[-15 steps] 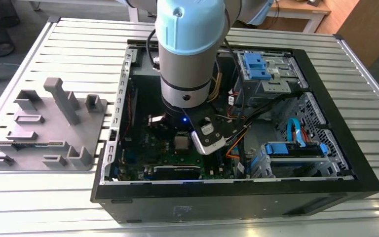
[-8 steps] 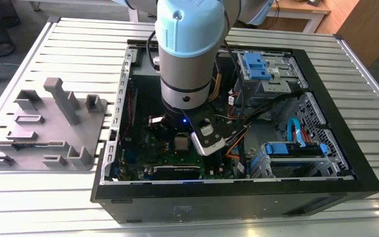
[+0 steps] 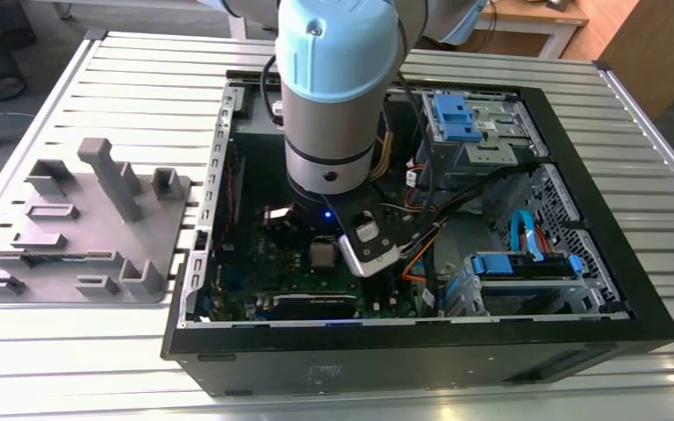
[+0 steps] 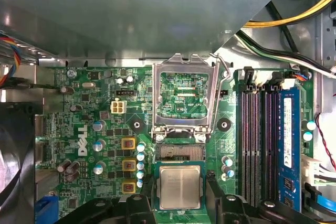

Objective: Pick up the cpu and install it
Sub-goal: 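Place the cpu into insertion slot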

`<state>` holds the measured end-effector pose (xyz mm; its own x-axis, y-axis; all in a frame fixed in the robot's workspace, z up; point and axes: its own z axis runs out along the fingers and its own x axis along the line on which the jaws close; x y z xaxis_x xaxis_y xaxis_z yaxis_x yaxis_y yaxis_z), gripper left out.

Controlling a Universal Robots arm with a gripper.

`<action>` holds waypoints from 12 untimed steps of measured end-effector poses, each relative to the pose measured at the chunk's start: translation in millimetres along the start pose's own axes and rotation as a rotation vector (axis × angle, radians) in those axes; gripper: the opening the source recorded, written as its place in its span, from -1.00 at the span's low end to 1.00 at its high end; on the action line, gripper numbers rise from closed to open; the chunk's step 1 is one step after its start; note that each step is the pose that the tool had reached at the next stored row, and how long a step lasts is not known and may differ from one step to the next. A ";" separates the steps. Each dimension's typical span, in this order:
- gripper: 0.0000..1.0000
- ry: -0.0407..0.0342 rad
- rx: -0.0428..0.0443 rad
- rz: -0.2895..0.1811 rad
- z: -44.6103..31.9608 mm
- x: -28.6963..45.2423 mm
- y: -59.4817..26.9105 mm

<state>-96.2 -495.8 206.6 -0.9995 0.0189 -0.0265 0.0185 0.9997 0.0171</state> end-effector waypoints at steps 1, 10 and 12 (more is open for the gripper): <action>-0.06 0.0000 0.0001 0.002 0.5 0.0 0.0; -0.06 -0.0003 0.0003 0.014 4.8 0.1 0.0; -0.06 -0.0002 0.0006 0.014 6.5 0.2 -0.1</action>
<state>-96.2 -495.8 200.1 -0.9991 0.0330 -0.0264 0.0326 0.9993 0.0169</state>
